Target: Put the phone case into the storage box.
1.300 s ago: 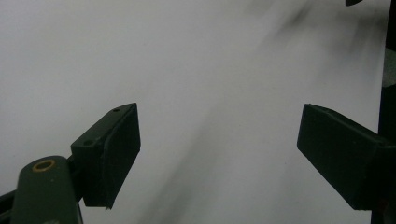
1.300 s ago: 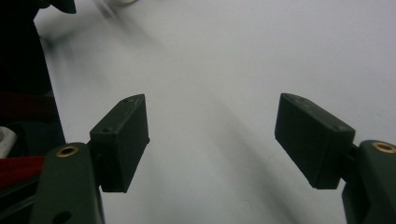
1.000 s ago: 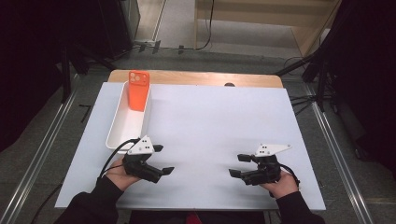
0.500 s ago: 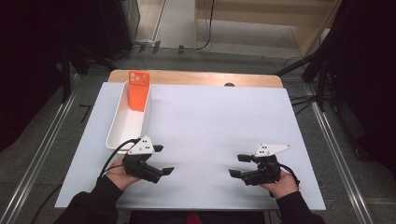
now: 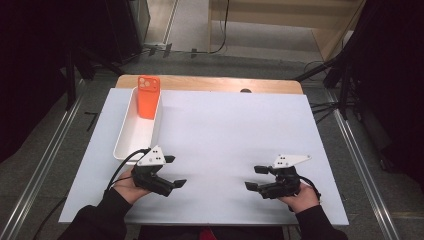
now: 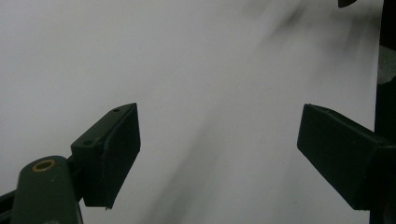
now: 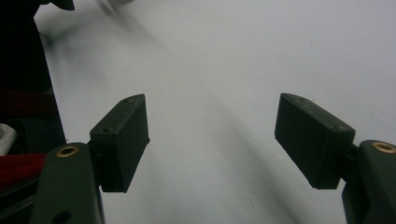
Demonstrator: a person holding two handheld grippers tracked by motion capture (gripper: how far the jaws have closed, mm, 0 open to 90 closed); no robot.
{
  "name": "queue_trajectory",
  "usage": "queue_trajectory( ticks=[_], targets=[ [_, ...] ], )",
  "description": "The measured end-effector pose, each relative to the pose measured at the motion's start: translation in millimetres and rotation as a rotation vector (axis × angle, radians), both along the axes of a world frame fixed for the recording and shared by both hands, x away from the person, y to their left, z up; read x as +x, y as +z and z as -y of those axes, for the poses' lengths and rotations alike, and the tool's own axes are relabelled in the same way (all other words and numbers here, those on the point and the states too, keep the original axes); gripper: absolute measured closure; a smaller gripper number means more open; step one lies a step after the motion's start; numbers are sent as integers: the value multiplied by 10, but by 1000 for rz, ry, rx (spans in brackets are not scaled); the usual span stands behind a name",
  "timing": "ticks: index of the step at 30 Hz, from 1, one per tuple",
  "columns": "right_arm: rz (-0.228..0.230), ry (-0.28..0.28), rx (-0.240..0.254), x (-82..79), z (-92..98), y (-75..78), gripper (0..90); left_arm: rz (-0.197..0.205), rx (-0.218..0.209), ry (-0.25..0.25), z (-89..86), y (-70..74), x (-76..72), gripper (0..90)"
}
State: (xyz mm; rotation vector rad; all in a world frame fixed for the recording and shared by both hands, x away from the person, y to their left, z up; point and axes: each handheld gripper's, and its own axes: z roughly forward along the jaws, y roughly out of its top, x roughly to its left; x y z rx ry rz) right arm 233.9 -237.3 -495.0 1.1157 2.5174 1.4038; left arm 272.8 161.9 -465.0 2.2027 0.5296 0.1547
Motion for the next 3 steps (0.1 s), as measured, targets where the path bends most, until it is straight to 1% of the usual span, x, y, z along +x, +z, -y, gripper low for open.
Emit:
queue_trajectory(
  ticks=[3],
  targets=[
    [-3,0,0,-2,-1,0,249,0,-4,0,-1,1,0,137]
  ],
)
